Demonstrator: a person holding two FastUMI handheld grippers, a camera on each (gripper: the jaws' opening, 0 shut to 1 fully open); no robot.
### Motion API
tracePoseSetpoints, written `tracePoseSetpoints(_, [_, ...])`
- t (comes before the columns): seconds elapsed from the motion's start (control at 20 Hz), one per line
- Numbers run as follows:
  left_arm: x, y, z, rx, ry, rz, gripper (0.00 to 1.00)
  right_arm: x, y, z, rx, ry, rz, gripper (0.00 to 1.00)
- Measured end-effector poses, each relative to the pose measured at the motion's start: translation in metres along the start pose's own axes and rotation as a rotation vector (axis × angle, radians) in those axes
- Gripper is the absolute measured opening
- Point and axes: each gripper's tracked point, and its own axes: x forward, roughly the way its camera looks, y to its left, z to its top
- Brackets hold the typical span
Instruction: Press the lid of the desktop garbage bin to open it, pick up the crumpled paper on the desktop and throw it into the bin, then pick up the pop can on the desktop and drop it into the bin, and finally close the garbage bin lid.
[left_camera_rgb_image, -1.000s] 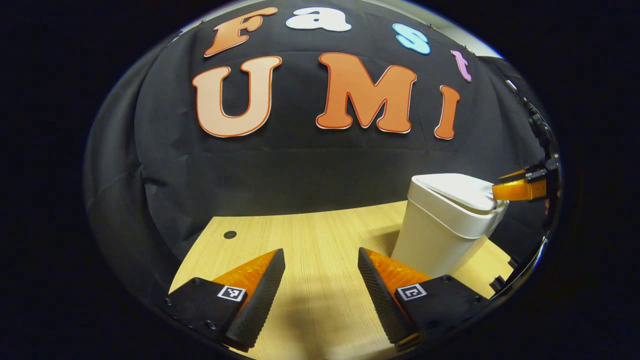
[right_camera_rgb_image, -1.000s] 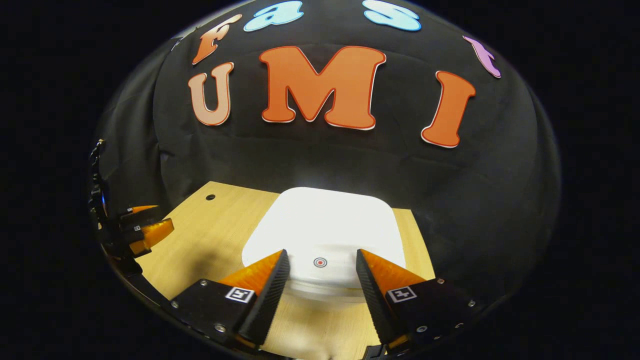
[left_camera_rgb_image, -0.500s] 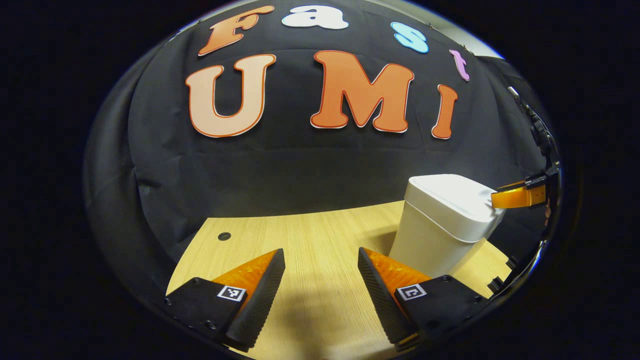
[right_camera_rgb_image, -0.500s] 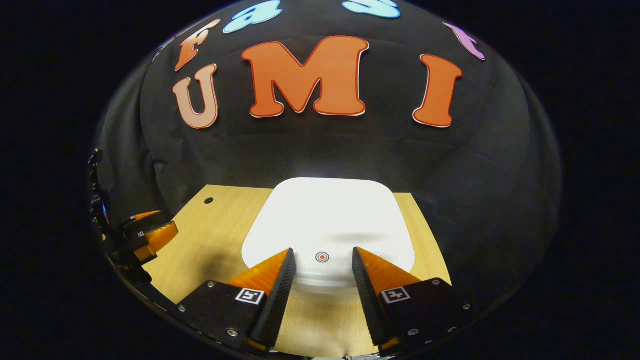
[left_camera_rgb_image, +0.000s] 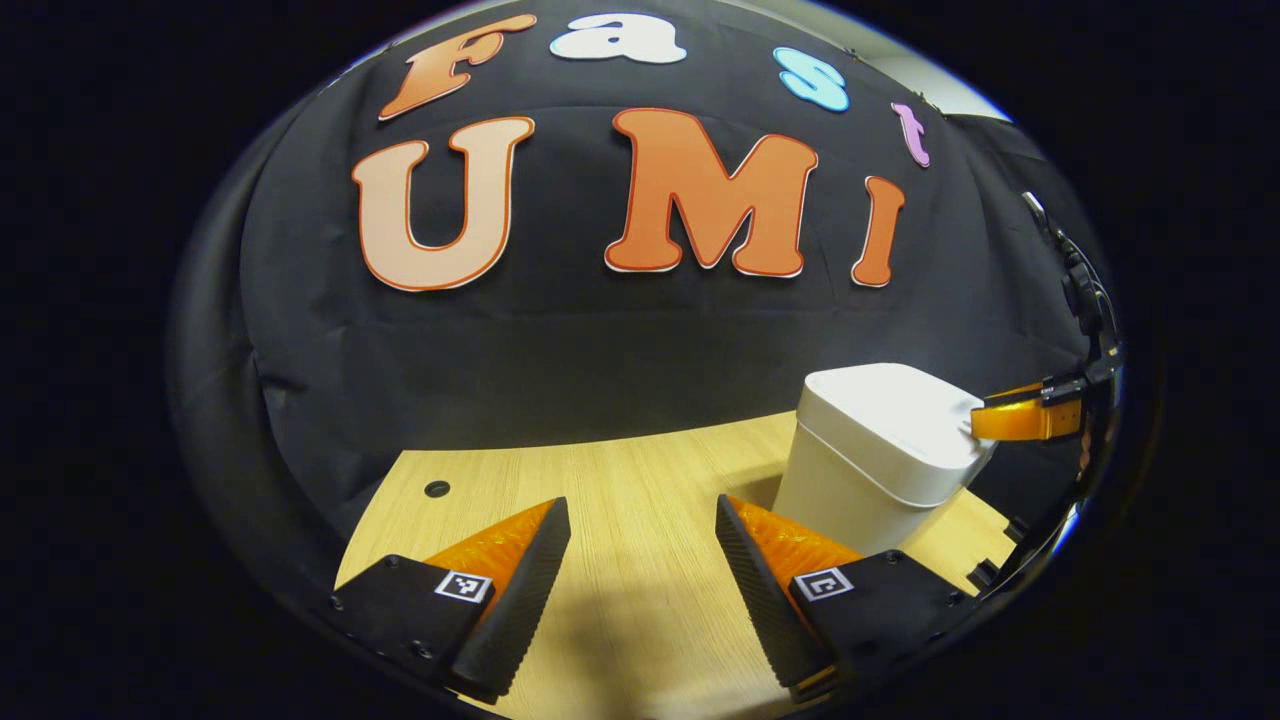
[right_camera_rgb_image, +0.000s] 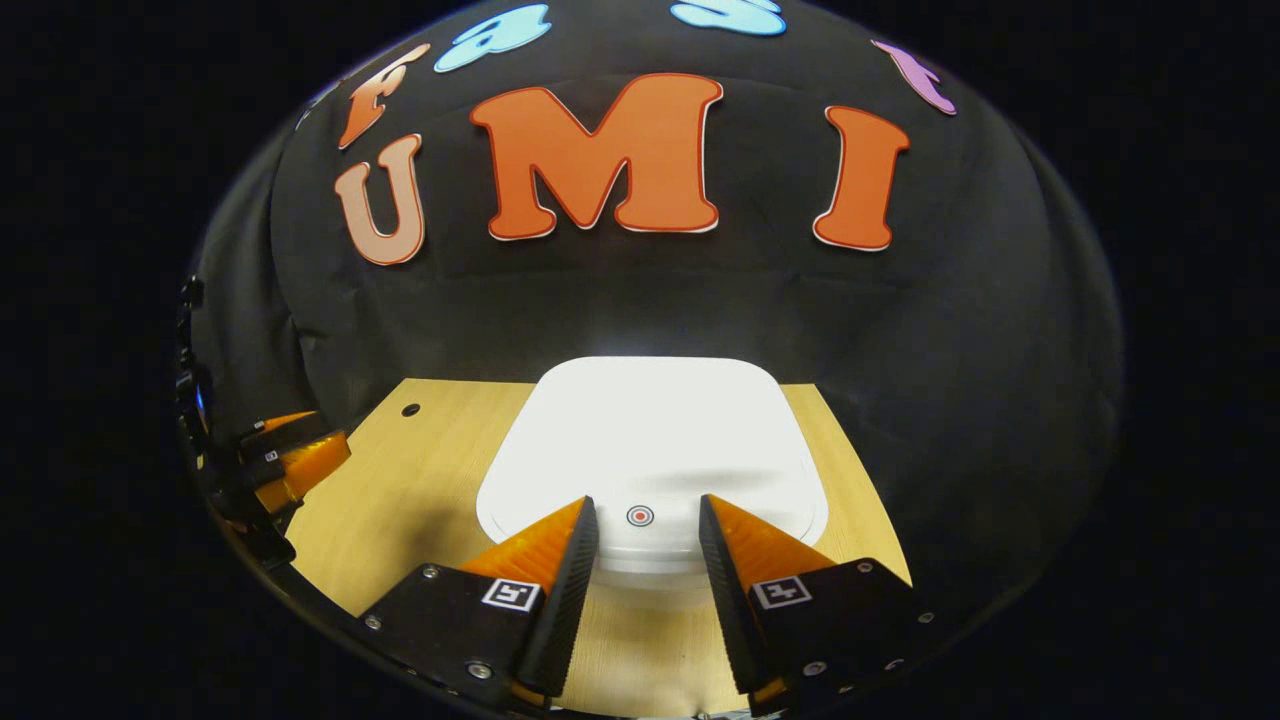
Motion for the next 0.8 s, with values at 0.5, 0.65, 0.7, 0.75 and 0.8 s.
tracePoseSetpoints(0.5, [-0.025,0.021,0.071,0.033,-0.211,0.082,0.94,-0.005,0.029,0.034,-0.025,-0.233,0.01,0.74])
tracePoseSetpoints(0.65, [-0.044,0.031,0.099,0.044,-0.309,0.12,0.93,-0.014,0.044,0.052,-0.046,-0.317,0.029,0.75])
tracePoseSetpoints(0.7, [-0.05,0.032,0.106,0.049,-0.337,0.128,0.93,-0.017,0.05,0.059,-0.059,-0.35,0.035,0.75])
tracePoseSetpoints(0.75, [-0.057,0.033,0.112,0.056,-0.362,0.14,0.93,-0.019,0.054,0.064,-0.07,-0.375,0.037,0.7])
tracePoseSetpoints(0.8, [-0.063,0.035,0.118,0.064,-0.381,0.152,0.93,-0.02,0.059,0.068,-0.079,-0.395,0.038,0.75])
